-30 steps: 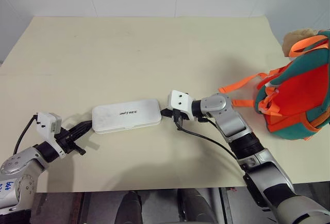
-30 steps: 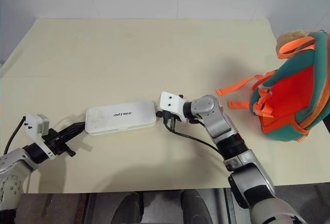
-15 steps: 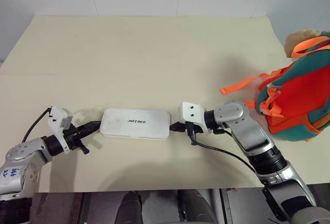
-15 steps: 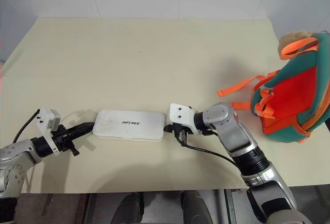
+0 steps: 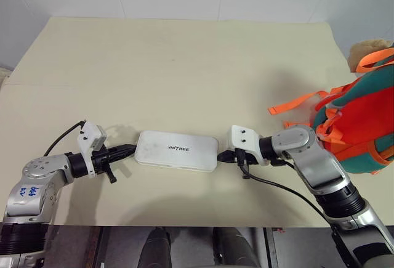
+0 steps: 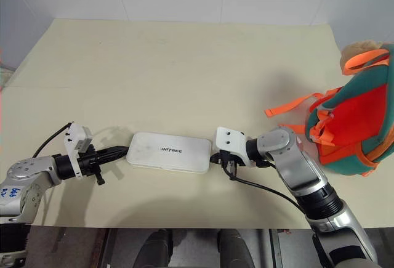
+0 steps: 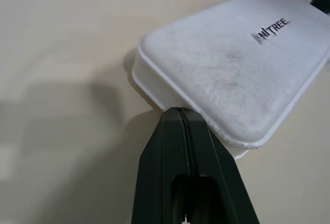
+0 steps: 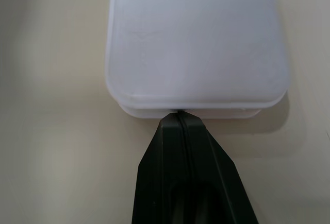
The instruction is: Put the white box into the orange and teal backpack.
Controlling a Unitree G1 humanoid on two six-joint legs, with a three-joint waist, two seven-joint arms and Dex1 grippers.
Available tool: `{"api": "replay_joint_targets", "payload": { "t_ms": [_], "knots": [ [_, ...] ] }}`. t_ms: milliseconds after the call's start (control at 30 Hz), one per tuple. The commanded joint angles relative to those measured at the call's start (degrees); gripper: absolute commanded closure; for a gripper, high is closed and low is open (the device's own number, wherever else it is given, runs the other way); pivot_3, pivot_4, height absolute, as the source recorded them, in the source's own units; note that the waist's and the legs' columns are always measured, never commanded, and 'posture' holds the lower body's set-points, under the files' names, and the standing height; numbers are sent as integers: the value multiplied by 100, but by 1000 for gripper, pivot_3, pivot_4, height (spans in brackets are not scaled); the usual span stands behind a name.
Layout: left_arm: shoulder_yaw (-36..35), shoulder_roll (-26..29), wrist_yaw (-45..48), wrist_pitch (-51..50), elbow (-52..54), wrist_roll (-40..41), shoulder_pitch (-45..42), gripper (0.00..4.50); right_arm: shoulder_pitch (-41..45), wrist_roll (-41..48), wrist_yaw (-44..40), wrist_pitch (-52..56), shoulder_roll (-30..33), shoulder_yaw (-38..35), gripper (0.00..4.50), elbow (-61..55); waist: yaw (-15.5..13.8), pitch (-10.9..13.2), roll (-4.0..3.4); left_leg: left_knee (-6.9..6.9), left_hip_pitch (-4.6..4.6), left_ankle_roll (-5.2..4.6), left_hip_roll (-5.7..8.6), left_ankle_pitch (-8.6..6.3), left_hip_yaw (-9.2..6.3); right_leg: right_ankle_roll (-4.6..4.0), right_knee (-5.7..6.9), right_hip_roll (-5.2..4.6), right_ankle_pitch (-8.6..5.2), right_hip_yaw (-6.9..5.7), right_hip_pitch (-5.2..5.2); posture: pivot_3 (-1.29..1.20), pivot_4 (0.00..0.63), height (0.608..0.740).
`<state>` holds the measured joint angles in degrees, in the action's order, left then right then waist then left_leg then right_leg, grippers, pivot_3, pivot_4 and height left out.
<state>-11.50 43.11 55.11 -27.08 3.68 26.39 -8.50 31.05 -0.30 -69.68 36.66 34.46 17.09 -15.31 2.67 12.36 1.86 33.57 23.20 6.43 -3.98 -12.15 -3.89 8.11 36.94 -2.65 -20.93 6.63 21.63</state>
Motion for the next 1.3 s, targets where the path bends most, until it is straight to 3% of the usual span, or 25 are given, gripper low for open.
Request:
{"api": "replay_joint_targets", "payload": {
  "t_ms": [33, 567, 933, 1300],
  "knots": [
    [880, -106, 656, -18, 510, 77, -7, 4491, 42, 487, 16, 4, -161, 34, 4500, -699, -3, 0, 0, 0, 0, 0, 0, 0, 0, 0, 0, 0, 0, 0, 0, 0, 150, 740],
    [1084, 76, 963, 200, 438, -313, 109, 4491, -222, 665, 202, 552, 106, -40, 4500, -1221, -66, -1, -2, 1, -2, -3, 0, -2, 0, -1, -4, 0, 0, 0, -3, 0, 150, 740],
    [166, 293, 947, -96, 354, 191, -65, 4491, -210, 593, 268, 130, 745, -452, 4500, -549, -91, 1, -2, 4, 2, -6, 0, -3, 1, -1, -3, 0, 0, 0, -2, 0, 150, 740],
    [-285, 429, 1040, -108, 196, 450, -101, 4491, -382, 785, 562, 129, 839, -432, 4500, -612, -85, 1, -3, 6, 3, -6, 0, -3, 0, 0, -2, 0, 0, 0, -1, 0, 150, 740]
  ]
}}
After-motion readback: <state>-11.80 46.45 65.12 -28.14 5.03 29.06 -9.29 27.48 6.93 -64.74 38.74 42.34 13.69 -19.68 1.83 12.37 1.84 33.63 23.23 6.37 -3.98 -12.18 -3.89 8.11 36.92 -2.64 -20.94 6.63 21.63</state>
